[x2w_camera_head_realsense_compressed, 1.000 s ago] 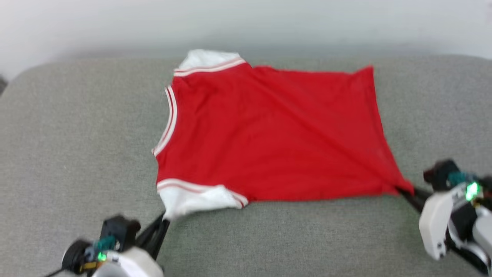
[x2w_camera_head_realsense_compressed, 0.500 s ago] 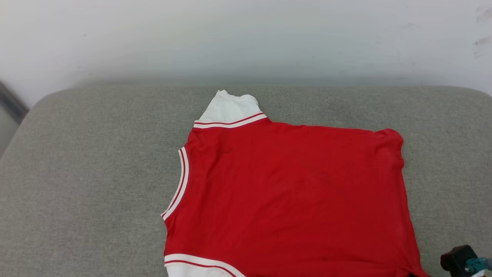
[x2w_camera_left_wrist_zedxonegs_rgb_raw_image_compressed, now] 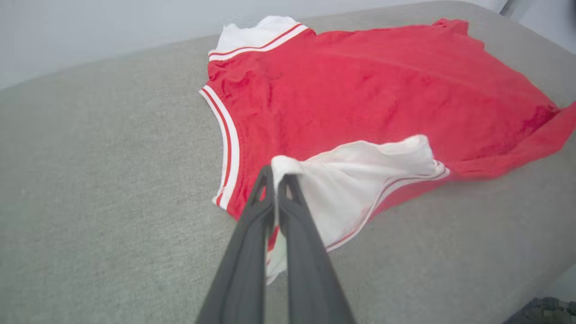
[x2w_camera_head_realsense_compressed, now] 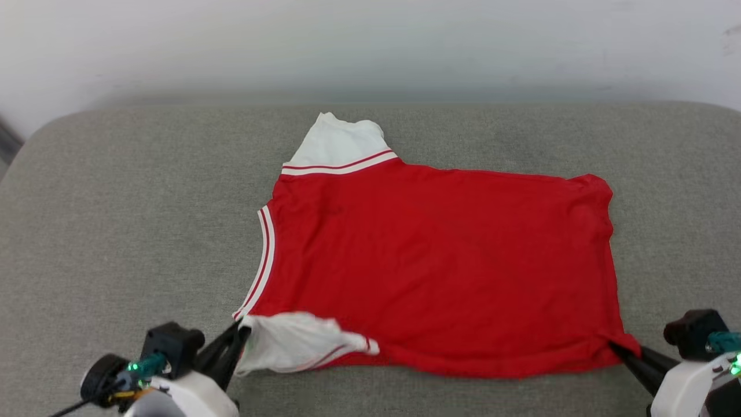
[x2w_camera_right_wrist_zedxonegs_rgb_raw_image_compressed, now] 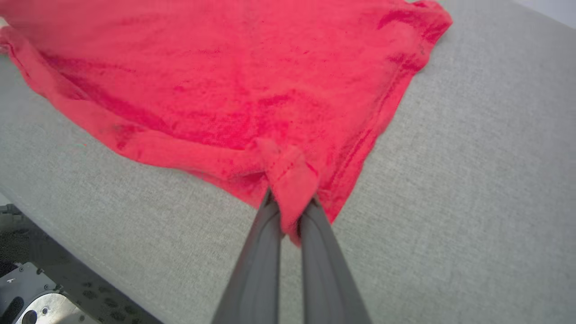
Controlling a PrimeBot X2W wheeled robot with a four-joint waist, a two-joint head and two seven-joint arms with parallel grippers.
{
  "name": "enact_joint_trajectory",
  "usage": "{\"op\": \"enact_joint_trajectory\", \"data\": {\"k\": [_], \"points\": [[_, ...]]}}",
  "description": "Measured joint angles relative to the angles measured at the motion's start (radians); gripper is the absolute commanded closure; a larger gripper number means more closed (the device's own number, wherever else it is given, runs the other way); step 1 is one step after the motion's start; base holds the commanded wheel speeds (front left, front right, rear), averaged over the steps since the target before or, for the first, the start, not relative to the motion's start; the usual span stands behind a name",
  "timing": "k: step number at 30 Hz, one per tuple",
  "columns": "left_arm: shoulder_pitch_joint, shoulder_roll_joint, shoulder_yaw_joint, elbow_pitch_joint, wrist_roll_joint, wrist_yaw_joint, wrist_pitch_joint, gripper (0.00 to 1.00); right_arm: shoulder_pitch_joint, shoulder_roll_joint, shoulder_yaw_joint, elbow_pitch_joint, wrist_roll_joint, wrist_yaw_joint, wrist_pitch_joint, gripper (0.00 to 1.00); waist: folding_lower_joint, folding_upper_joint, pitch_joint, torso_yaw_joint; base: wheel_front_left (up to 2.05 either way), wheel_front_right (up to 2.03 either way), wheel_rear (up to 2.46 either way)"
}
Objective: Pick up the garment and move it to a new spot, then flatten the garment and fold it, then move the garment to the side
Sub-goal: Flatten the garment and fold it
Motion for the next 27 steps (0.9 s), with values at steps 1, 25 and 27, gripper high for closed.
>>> {"op": "enact_joint_trajectory", "data": {"k": [1,25,27], "points": [[-0.025,-0.001,0.008,0.004,0.007,-0.007,0.003,1.00,-0.011,0.005,-0.010,-0.011,0.000,0.000,0.003,1.00,0.0000,0.0000,0.008,-0.003,0.00,0.00,0.00],[-0.377,-0.099,0.075,0.369,0.038,-0.176,0.058,1.00,-0.387,0.117,0.053,0.193,-0.003,0.000,0.021,1.00,0.0003,0.0000,0.291,-0.097,0.00,0.00,0.00],[-0.382,-0.118,0.069,0.419,0.032,-0.201,0.052,1.00,-0.413,0.121,0.076,0.226,-0.010,0.000,0.018,1.00,0.0003,0.0000,0.297,-0.104,0.00,0.00,0.00]]}}
